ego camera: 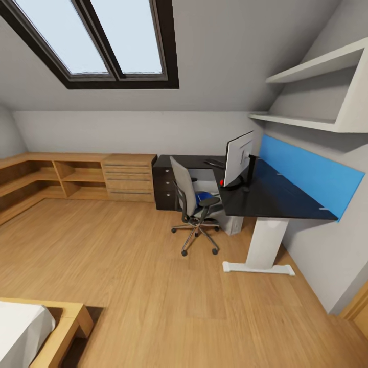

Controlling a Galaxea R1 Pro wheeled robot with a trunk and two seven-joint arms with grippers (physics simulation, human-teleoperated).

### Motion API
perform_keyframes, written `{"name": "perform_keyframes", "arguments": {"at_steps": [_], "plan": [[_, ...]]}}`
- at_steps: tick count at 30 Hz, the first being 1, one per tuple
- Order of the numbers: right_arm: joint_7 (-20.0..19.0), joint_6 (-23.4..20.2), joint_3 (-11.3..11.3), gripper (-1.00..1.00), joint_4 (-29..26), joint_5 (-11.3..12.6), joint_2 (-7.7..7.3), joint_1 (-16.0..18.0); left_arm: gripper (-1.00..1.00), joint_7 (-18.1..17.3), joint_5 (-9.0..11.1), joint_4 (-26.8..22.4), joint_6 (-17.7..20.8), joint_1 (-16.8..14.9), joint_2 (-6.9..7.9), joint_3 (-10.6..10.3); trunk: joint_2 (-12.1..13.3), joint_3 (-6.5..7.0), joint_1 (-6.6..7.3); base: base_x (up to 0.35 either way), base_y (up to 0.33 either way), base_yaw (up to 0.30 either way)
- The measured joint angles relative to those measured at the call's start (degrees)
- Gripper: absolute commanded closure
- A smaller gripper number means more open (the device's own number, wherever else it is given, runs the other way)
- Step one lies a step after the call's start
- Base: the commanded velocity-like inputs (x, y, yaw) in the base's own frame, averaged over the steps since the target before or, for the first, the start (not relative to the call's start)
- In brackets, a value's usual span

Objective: In the bedroom, organize the workspace by keeping the computer under the desk, ensuring the monitor is on the desk, placing the keyboard on the desk next to the monitor, placing the mouse on the desk next to the keyboard, moving the folder from the swivel chair onto the desk next to the mouse, stacking the notebook on top of the folder with the pen on top of the notebook, and positioning the swivel chair next to the desk.

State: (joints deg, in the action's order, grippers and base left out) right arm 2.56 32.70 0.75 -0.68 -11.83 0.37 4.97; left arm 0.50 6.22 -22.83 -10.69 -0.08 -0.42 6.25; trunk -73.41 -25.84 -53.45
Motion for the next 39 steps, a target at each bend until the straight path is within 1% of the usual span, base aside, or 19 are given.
{"name": "perform_keyframes", "arguments": {"at_steps": [9, 19, 39], "plan": [[-0.01, -0.10, -0.01, -1.00, 1.57, 0.11, 0.06, -0.01, -1.00, 0.00, -0.01, 0.00, 0.00, 0.00, 0.09, 0.10, -3.61, -1.62, -1.98, 0.000, 0.000, 0.000], [-0.01, -0.11, 0.04, -1.00, 1.63, 0.11, 0.00, -0.01, -1.00, -0.02, 0.16, 0.00, 0.00, 0.00, 0.34, 0.30, -7.62, -3.41, -4.17, 0.000, 0.000, 0.000], [-0.01, -0.11, -0.01, -1.00, 1.65, 0.10, 0.06, -0.01, -1.00, -0.02, 0.07, 0.00, -0.08, 0.00, 0.17, 0.39, -15.65, -7.00, -8.57, 0.000, 0.000, 0.000]]}}
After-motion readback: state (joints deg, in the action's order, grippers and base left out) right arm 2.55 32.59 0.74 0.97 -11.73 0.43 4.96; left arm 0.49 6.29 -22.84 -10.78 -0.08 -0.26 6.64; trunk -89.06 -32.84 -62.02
